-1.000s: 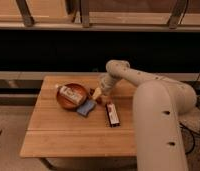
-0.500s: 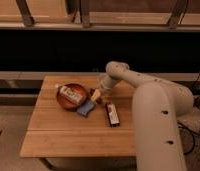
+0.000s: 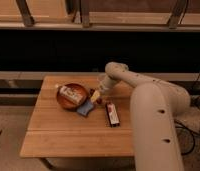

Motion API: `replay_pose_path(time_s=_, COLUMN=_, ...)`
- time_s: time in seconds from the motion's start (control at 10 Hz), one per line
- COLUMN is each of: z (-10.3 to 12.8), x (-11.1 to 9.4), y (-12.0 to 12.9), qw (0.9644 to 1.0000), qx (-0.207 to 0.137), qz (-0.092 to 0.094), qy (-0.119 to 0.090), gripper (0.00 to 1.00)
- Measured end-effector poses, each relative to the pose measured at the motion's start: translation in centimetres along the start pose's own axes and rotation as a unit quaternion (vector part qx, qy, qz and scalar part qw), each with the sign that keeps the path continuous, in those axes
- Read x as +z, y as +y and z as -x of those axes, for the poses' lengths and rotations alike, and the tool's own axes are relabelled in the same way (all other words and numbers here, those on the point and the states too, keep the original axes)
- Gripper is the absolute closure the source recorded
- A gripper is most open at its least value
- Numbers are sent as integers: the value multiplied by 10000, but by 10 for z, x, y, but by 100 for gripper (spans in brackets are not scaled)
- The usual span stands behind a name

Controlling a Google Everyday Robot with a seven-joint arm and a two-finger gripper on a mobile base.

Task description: Place the pepper in the ceramic cup

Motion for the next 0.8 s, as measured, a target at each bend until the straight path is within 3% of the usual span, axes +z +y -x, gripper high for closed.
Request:
replay_pose_path(time_s=0.3, z=0, x=3, y=-2, qw=10000, qx=-25, qz=-50, qy=77, gripper=36)
replay_pose_path(time_s=0.4, z=0, x=4, y=-4, qw=9999, qx=-21, qz=-90, qy=103, gripper=41)
replay_pose_path(time_s=0.8, z=0, x=7, y=-6, qw=9997, qx=-5, qz=-167, qy=172, gripper=75)
